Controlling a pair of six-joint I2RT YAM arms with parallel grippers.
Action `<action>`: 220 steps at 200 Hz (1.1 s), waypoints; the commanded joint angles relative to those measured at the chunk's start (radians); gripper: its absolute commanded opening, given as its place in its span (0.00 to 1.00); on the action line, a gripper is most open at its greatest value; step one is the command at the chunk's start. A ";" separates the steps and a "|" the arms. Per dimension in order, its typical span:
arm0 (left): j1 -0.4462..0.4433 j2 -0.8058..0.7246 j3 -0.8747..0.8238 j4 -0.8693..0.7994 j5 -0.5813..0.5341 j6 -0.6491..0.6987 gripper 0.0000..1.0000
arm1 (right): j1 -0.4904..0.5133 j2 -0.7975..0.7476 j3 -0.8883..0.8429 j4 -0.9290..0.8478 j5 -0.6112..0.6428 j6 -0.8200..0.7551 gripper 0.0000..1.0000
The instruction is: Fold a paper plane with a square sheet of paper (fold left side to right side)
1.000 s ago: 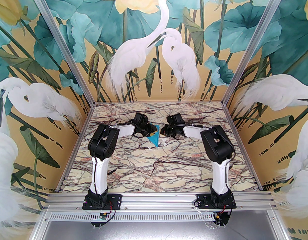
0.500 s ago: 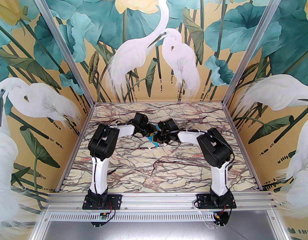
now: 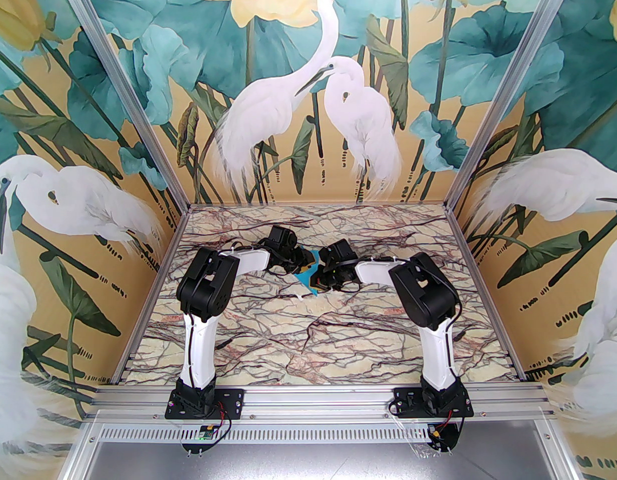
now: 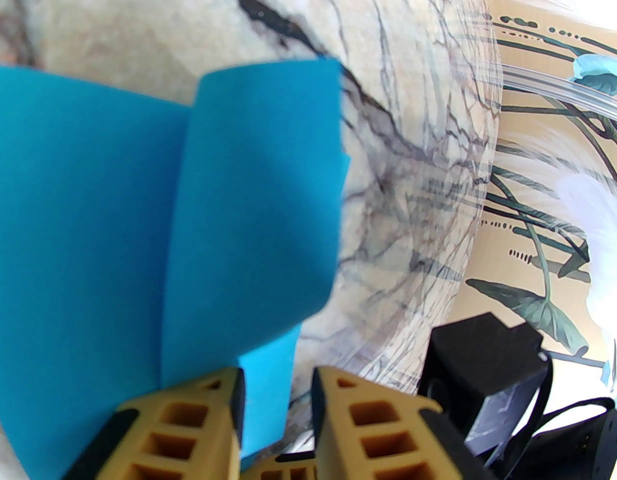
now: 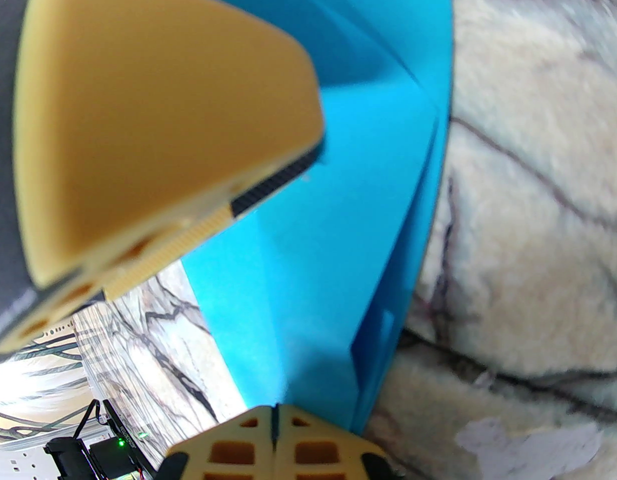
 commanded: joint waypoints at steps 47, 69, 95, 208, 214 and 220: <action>-0.003 0.045 -0.021 -0.051 -0.044 -0.002 0.28 | 0.002 -0.059 -0.144 0.009 -0.034 0.021 0.00; -0.003 0.048 -0.020 -0.053 -0.046 -0.002 0.28 | 0.010 -0.071 -0.182 0.048 -0.044 0.049 0.00; -0.003 0.049 -0.021 -0.052 -0.048 -0.004 0.28 | 0.017 -0.089 -0.226 0.082 -0.048 0.077 0.00; -0.003 0.043 -0.027 -0.049 -0.046 -0.002 0.28 | 0.037 -0.188 -0.355 0.110 -0.053 0.103 0.00; -0.002 0.041 -0.027 -0.048 -0.047 -0.002 0.28 | 0.034 -0.200 -0.356 0.099 -0.049 0.095 0.00; -0.003 0.040 -0.029 -0.047 -0.045 -0.003 0.28 | 0.031 -0.211 -0.355 0.090 -0.045 0.090 0.00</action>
